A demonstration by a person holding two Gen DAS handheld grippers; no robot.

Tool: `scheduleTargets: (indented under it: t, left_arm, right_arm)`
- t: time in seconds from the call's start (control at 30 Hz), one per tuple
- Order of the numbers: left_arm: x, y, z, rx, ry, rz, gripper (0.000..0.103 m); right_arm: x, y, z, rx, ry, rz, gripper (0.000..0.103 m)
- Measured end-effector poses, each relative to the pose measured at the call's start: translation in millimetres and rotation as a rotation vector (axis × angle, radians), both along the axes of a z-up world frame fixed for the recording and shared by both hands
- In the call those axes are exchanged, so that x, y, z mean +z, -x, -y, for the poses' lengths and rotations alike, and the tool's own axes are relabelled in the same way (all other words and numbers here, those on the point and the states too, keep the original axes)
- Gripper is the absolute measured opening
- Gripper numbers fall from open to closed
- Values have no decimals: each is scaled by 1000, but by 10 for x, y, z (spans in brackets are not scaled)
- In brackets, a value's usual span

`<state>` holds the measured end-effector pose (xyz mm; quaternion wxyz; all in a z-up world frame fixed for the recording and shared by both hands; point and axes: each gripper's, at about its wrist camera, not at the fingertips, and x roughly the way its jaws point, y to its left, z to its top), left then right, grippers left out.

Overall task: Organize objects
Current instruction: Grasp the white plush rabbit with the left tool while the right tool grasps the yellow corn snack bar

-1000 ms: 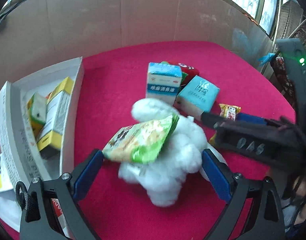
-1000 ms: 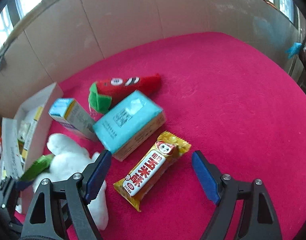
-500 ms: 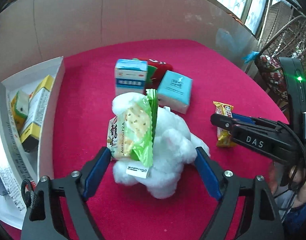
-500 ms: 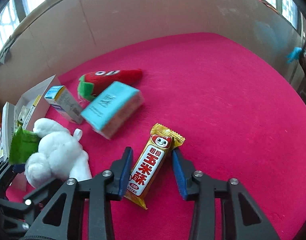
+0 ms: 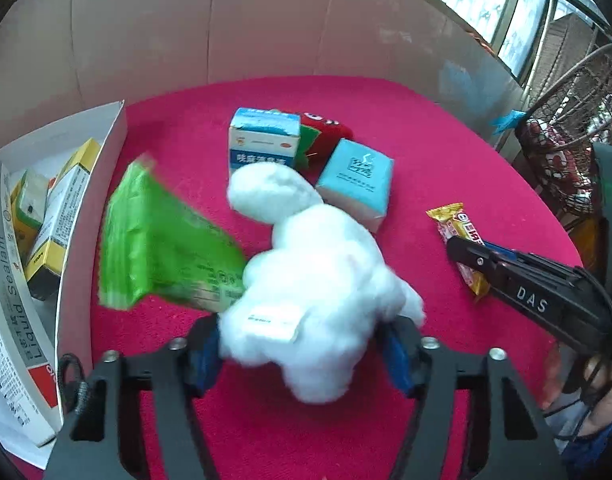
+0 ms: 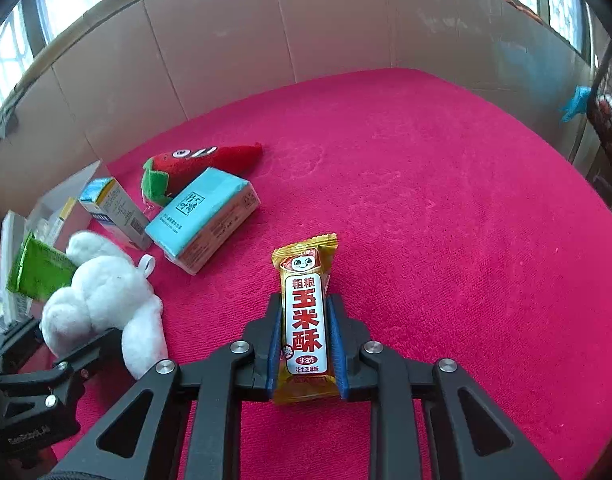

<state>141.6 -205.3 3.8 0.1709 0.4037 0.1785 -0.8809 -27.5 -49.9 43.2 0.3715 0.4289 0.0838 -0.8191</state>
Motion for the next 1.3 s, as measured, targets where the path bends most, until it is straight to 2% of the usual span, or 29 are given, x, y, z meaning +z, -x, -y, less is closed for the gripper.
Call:
scheduleTargets:
  t: [0.07, 0.47, 0.63, 0.7, 0.8, 0.87, 0.97, 1.13, 1.3]
  left_arm:
    - [11, -33, -49, -13, -4, -13, 50]
    - [156, -179, -297, -83, 0, -83, 48]
    - [275, -266, -330, -109, -42, -154, 48]
    - [271, -289, -325, -138, -92, -168, 48]
    - [146, -222, -363, -156, -133, -112, 53]
    - [55, -202, -380, -130, -122, -72, 71]
    - [9, -232, -388, -100, -116, -55, 85]
    - [77, -315, -411, -70, -77, -72, 89]
    - [138, -218, -599, -113, -19, -74, 89]
  right_arm:
    - [9, -2, 6, -3, 14, 14, 22]
    - [68, -6, -149, -57, 59, 31, 22]
    - [200, -41, -197, -68, 92, 2, 22]
    - [230, -63, -194, -66, 97, -1, 22]
    - [214, -79, -185, -62, 94, 6, 22]
    - [200, -110, -225, -59, 94, 13, 22]
    - [204, -108, -237, -57, 93, 12, 22]
    - [167, -41, -289, -72, 98, 29, 22]
    - [128, -71, -290, -61, 95, 46, 22]
